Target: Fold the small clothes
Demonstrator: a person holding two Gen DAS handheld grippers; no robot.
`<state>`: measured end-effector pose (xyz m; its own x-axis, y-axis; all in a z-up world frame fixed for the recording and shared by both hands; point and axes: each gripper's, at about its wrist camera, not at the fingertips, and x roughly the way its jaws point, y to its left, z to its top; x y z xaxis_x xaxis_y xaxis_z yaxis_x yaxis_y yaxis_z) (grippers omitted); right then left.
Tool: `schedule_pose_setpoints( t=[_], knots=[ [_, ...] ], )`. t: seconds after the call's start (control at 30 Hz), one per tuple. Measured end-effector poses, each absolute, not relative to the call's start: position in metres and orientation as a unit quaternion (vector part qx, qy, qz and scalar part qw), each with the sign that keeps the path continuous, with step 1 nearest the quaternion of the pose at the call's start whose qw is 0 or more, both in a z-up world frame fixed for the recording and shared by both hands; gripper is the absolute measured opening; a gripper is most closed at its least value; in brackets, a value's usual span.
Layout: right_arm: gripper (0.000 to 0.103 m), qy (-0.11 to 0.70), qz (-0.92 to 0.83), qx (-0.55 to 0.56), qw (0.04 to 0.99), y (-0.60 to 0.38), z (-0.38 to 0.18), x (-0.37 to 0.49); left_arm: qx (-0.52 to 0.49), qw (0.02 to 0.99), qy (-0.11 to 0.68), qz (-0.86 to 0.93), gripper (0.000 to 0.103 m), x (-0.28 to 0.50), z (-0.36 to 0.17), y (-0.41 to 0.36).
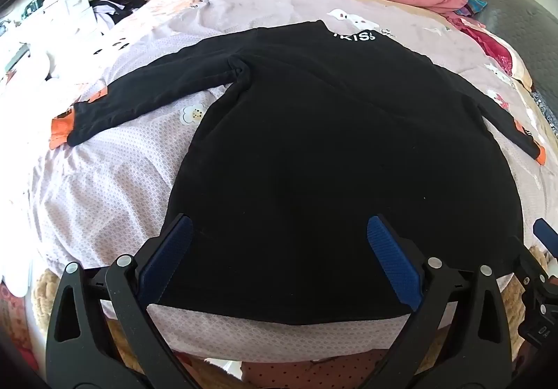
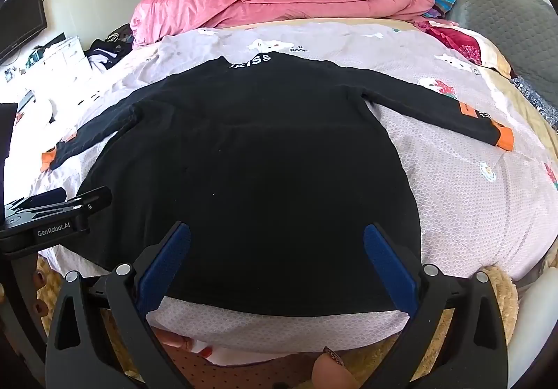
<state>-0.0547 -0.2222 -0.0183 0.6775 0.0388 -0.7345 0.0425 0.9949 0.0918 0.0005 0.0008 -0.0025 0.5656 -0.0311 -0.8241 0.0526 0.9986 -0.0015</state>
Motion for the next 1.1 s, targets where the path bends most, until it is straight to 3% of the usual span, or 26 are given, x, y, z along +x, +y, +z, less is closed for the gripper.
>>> schedule_pose_setpoints(
  t=[1.1],
  knots=[
    [0.099,0.405,-0.002,0.047,0.913,-0.2225,-0.0179,-0.0529,0.016,0.885,0.464,-0.022,0.094,0.0001,-0.0044,-0.0014]
  ],
)
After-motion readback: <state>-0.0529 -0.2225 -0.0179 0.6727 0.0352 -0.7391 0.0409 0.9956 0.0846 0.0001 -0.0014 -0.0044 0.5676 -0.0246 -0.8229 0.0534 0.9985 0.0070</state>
